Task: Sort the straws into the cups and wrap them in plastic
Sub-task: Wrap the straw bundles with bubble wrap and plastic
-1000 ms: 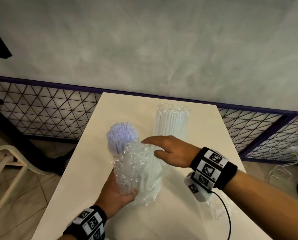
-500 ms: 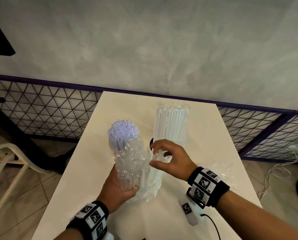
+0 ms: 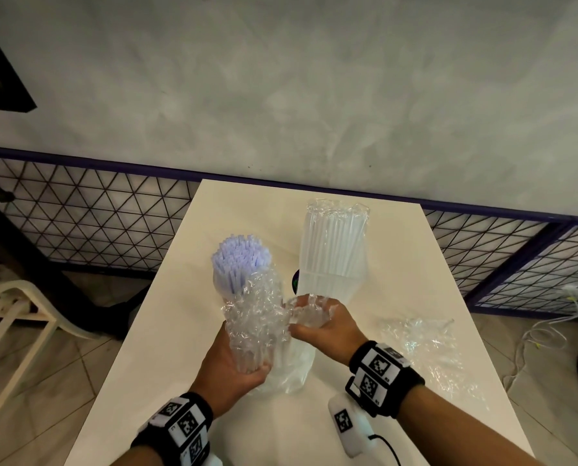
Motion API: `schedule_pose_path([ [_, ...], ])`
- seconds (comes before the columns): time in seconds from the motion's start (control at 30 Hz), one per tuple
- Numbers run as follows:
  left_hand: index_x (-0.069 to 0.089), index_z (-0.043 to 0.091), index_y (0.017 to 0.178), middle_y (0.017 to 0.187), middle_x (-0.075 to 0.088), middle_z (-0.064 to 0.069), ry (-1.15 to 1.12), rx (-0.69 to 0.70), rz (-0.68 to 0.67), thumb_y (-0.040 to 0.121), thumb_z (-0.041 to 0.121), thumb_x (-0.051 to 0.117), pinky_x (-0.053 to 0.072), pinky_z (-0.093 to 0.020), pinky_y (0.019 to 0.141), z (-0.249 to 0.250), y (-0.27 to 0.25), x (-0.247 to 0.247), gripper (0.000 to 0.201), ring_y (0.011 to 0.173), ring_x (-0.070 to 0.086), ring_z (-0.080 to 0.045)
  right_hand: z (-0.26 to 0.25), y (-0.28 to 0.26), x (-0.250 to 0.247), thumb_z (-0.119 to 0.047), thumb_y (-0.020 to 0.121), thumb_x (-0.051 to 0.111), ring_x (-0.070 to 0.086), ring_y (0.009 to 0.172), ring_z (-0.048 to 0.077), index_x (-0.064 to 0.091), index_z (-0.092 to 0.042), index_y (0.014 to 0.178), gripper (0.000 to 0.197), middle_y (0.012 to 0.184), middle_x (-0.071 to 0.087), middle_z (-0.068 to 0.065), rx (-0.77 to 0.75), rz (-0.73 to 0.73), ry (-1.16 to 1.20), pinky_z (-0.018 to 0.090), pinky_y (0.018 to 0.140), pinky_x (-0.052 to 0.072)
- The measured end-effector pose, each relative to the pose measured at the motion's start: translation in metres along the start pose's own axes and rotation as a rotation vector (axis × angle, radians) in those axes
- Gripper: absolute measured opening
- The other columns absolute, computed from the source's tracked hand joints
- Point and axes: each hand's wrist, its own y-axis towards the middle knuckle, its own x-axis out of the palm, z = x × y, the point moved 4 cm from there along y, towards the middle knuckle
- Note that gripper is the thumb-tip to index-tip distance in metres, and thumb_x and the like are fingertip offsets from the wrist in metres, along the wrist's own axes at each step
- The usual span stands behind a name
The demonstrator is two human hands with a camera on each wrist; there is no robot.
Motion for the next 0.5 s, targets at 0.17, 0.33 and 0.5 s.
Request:
schedule_pose_path([
  [0.17, 0.052, 0.03, 0.128, 0.112, 0.063, 0.025, -0.005, 0.0, 0.006, 0.06, 0.038, 0.084, 0.044, -0.015, 0.093, 0.0, 0.0, 0.0, 0.076, 0.109, 0.059, 0.004, -0.007, 0.001, -0.001, -0.014, 0.072, 0.085, 0.068, 0.091, 0.005, 0.07, -0.029, 0.094, 0.031, 0.095, 0.072, -0.01, -0.045, -0.028, -0.076, 0.02, 0.084, 0.053],
  [0.33, 0.052, 0.03, 0.128, 0.112, 0.063, 0.025, -0.007, -0.013, 0.019, 0.057, 0.04, 0.084, 0.042, -0.008, 0.091, -0.001, 0.0, -0.001, 0.078, 0.108, 0.059, 0.006, -0.016, 0.004, -0.005, -0.011, 0.075, 0.082, 0.07, 0.085, 0.01, 0.072, -0.014, 0.086, 0.015, 0.088, 0.074, -0.005, -0.051, 0.013, -0.024, 0.024, 0.079, 0.053],
  [0.5, 0.051, 0.027, 0.13, 0.114, 0.059, 0.031, 0.012, 0.007, 0.017, 0.062, 0.032, 0.086, 0.037, 0.001, 0.09, -0.001, 0.0, -0.001, 0.077, 0.11, 0.055, 0.01, -0.035, 0.004, -0.017, -0.015, 0.077, 0.082, 0.071, 0.08, 0.012, 0.074, -0.018, 0.082, 0.01, 0.083, 0.074, -0.003, -0.121, 0.045, -0.106, 0.026, 0.076, 0.054],
])
